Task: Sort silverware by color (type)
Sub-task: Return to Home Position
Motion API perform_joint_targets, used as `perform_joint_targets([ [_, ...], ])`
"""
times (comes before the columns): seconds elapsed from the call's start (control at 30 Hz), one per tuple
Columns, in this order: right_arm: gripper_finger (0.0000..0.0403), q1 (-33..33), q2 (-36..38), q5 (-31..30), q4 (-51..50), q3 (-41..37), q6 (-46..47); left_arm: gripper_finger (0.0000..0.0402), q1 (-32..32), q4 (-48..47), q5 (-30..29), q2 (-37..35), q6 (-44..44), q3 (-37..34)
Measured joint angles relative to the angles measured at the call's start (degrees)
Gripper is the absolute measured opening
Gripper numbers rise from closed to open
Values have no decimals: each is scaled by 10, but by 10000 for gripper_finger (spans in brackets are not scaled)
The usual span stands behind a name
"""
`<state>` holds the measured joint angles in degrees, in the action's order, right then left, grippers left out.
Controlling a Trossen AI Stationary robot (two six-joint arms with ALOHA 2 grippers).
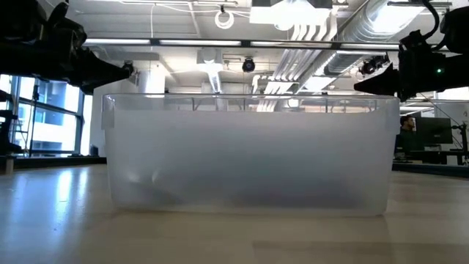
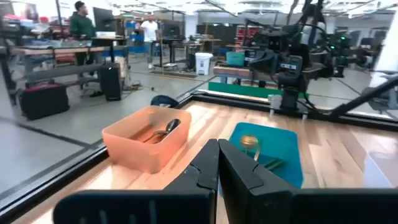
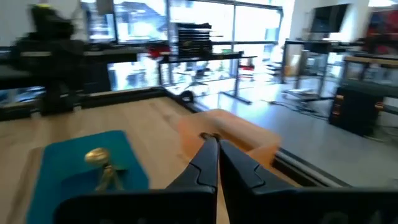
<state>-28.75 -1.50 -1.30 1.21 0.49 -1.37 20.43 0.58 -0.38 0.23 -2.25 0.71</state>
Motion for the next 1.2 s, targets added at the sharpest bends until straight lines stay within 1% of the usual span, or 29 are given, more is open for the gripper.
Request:
perform_joint_targets([
  [0.13, 0, -2, 0, -30, 3, 0, 9, 1, 3, -1, -6, 0, 1, 0],
  [0.3, 0, -2, 0, -27, 3, 0, 0, 1, 3, -1, -10, 0, -5, 0],
  [0.5, 0, -2, 0, -26, 3, 0, -1, 1, 3, -1, -9, 0, 44, 0],
  [1.2, 0, -2, 0, -25, 3, 0, -1, 1, 3, -1, -9, 0, 40, 0],
])
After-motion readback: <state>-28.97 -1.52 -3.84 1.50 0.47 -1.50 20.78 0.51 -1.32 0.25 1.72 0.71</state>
